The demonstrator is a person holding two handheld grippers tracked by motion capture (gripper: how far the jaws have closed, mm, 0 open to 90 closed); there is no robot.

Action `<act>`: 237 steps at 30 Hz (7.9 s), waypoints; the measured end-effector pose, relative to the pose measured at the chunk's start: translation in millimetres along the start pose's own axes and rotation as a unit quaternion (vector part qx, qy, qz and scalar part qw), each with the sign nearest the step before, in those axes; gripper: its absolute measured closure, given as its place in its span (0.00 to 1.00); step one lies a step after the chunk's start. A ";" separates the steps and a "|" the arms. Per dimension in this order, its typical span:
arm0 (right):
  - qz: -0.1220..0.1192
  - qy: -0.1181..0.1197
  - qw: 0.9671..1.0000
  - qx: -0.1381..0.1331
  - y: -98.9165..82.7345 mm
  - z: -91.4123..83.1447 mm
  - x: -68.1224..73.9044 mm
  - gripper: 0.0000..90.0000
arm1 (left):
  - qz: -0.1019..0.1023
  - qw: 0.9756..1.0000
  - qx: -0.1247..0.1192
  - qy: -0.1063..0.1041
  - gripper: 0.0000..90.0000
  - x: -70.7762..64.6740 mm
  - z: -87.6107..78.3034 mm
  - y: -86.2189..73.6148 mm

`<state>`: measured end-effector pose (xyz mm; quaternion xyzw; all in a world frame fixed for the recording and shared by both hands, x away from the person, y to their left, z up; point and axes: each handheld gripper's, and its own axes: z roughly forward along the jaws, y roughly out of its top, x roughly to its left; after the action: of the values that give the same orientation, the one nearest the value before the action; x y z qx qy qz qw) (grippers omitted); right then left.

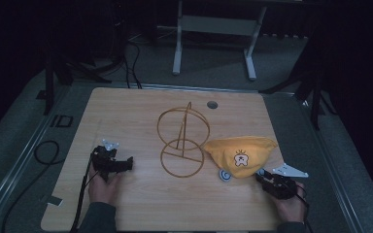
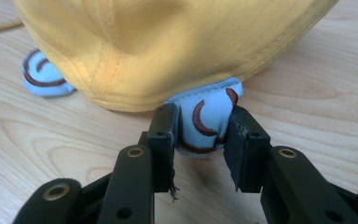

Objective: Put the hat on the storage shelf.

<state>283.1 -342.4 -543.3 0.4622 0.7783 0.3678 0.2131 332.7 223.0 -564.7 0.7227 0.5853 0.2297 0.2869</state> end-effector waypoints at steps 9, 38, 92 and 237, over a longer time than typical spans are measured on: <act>0.009 0.006 0.999 -0.033 3.7 -8.5 1.5 0.75 | 0.000 1.000 0.000 0.000 0.00 -0.1 0.0 0.0; -0.006 0.003 0.997 -0.074 39.6 -15.6 6.1 0.75 | 0.000 1.000 0.000 0.000 0.00 0.0 0.0 0.0; 0.014 0.021 0.992 -0.127 135.9 -31.9 -8.9 0.74 | -0.001 1.000 0.000 0.000 0.00 -0.1 -0.1 0.1; -0.394 0.096 0.879 0.251 189.9 8.1 23.7 0.92 | -0.003 1.000 -0.001 0.000 0.00 -0.3 0.1 0.0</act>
<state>383.9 -261.2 -402.1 0.1183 0.9788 0.0883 0.1418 332.7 222.6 -564.8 0.7209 0.5868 0.2296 0.2886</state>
